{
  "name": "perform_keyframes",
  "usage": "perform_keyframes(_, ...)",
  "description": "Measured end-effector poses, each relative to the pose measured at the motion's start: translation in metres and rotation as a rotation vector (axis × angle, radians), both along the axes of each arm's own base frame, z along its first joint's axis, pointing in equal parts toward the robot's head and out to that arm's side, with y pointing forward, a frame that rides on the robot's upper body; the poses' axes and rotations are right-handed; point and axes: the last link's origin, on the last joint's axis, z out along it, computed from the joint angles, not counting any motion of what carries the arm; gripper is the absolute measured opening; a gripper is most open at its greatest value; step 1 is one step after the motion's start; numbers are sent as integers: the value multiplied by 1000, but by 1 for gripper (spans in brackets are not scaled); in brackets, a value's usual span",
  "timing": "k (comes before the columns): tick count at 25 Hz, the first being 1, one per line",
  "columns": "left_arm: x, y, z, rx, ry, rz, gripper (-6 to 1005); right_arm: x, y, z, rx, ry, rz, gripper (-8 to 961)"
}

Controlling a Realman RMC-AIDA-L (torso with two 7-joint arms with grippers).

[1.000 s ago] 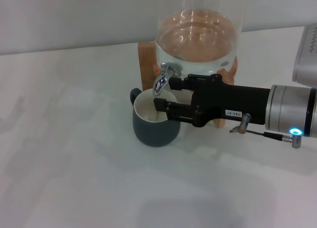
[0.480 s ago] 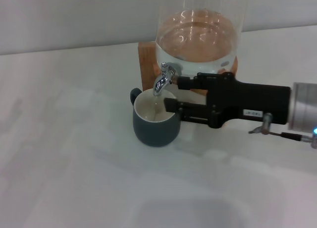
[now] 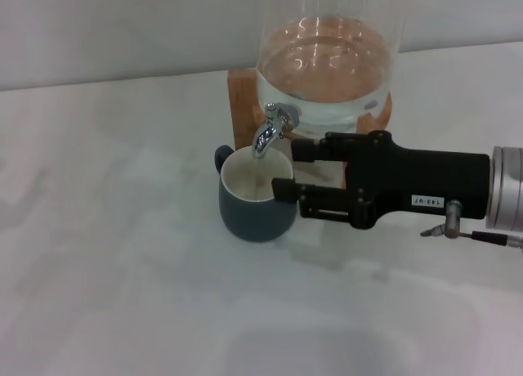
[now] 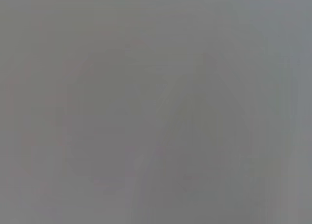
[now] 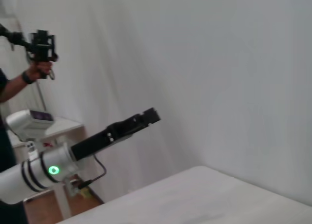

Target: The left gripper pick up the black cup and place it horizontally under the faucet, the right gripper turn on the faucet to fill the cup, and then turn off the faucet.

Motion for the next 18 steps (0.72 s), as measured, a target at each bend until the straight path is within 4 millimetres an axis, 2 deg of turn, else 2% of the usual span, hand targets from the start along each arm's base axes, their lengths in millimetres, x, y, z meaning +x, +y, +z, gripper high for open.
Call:
perform_keyframes(8,-2,3,3,15,-1,19,822,-15,-9,-12,-9,2,30,617)
perform_keyframes(18,-7,7,2,17,2,62,822,-22,-7,-37,68,-22,-52,617)
